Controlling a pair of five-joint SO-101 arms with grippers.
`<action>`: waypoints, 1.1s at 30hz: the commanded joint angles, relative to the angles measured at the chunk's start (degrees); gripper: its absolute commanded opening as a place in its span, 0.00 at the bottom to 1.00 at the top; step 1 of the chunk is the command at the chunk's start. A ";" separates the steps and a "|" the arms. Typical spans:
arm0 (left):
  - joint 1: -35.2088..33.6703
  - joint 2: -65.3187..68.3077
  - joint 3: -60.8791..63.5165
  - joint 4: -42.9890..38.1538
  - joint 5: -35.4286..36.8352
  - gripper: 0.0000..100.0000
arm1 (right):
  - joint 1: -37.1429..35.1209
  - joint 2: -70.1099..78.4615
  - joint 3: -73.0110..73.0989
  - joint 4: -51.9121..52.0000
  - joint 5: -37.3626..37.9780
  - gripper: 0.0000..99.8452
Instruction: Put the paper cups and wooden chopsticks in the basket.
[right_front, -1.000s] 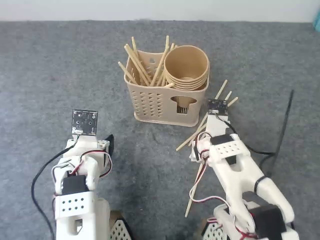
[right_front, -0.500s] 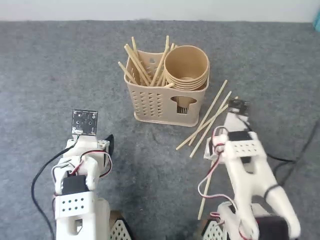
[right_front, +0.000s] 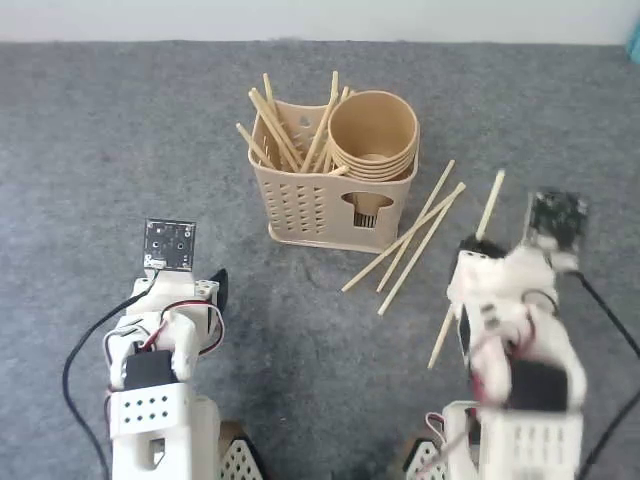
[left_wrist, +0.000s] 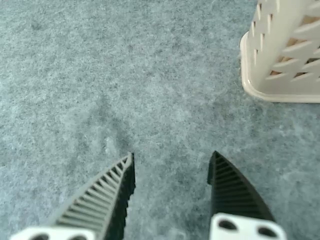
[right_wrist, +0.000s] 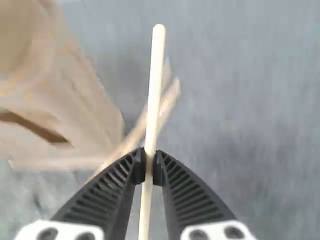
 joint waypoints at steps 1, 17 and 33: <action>-0.09 -0.09 -0.48 -1.49 -0.44 0.23 | -3.74 -14.37 -2.73 -6.37 1.58 0.01; -0.18 -0.18 -0.48 -1.49 -0.44 0.23 | -17.10 -2.59 -2.81 -57.89 1.58 0.01; -0.18 -0.18 -0.48 -1.93 -0.44 0.23 | -27.12 37.23 -22.15 -73.89 1.41 0.01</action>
